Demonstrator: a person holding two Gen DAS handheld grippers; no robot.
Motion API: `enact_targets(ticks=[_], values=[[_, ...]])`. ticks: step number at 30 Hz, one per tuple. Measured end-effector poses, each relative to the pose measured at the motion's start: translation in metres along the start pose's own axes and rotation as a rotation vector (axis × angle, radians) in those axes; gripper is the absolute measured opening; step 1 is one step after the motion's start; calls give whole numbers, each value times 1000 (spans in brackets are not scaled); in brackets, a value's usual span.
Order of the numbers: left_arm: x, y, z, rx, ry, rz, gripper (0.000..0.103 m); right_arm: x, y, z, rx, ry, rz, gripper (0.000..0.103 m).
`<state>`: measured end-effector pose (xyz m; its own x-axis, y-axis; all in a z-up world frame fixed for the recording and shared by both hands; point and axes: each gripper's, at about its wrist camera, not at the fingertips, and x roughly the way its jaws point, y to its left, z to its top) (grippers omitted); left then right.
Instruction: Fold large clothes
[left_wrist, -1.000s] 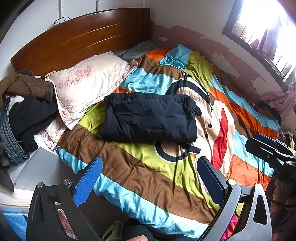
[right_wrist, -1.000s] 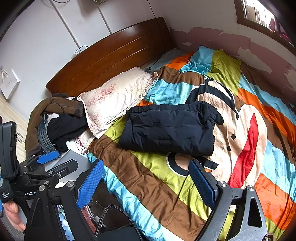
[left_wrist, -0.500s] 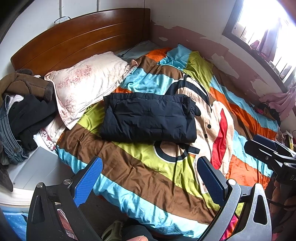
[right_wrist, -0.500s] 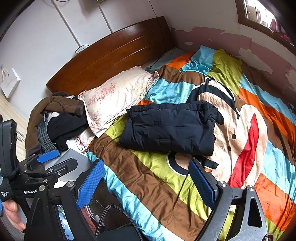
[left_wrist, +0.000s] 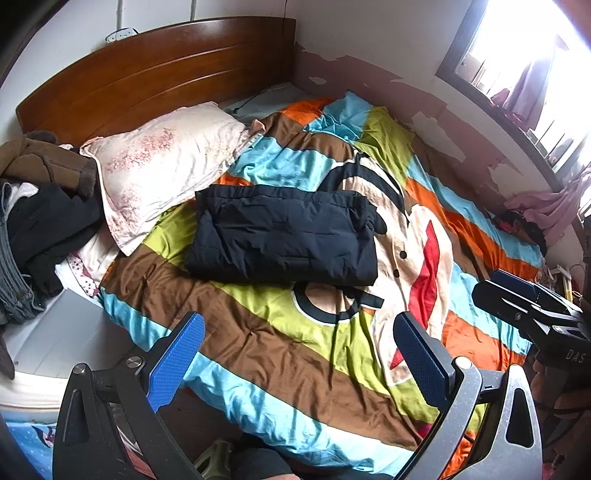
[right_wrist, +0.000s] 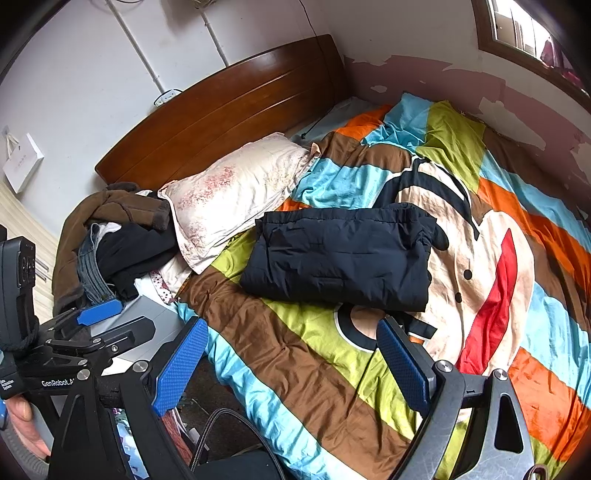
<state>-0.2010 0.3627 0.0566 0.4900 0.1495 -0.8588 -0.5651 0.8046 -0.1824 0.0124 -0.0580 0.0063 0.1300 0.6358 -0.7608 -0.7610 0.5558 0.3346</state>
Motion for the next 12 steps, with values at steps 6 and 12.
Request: enact_targets(ticks=[6,12], values=[[-17,12,4,-64,-38,-13,101,0,2,0,2,1,-2,93],[-23,23,8,-109,-43,-10,101,1,5,0,4,3,2,93]])
